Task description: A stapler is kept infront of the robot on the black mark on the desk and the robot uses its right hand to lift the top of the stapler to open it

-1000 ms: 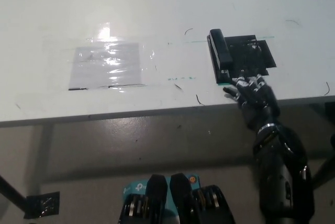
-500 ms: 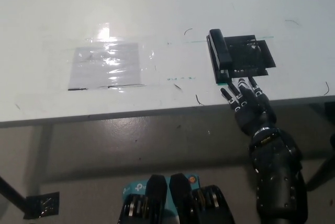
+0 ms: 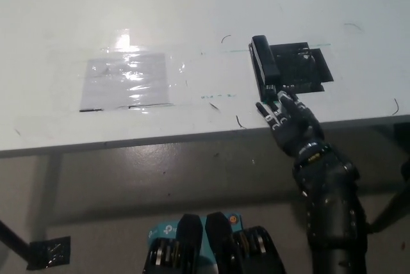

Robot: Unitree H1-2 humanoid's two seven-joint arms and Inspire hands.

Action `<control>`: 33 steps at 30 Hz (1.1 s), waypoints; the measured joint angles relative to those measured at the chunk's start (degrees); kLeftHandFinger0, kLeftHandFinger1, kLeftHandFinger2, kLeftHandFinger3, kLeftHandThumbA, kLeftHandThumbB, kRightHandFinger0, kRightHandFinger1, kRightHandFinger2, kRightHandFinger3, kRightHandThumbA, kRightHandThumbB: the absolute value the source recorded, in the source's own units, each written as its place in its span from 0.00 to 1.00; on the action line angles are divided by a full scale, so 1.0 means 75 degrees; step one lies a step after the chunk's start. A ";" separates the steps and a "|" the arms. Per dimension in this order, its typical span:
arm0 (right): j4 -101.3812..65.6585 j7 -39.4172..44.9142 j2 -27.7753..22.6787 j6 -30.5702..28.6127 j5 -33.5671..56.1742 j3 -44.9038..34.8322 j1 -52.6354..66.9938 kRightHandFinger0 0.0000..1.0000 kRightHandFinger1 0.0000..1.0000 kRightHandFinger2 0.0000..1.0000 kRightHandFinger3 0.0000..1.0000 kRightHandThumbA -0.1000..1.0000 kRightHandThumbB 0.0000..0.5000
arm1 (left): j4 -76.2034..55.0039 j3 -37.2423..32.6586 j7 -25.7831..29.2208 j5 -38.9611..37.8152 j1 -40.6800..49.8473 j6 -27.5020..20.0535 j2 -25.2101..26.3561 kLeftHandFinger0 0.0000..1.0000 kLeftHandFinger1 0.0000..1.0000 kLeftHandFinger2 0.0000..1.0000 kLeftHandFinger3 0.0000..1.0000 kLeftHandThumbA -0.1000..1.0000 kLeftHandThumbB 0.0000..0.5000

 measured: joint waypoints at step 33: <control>0.0565 -0.0312 -0.0380 0.0131 -0.0135 -0.0030 -0.1519 0.60 0.64 0.75 0.90 0.36 0.00 | -0.0053 0.0020 0.0001 -0.0005 0.0351 0.0021 -0.0018 0.66 0.65 0.81 0.97 0.36 0.22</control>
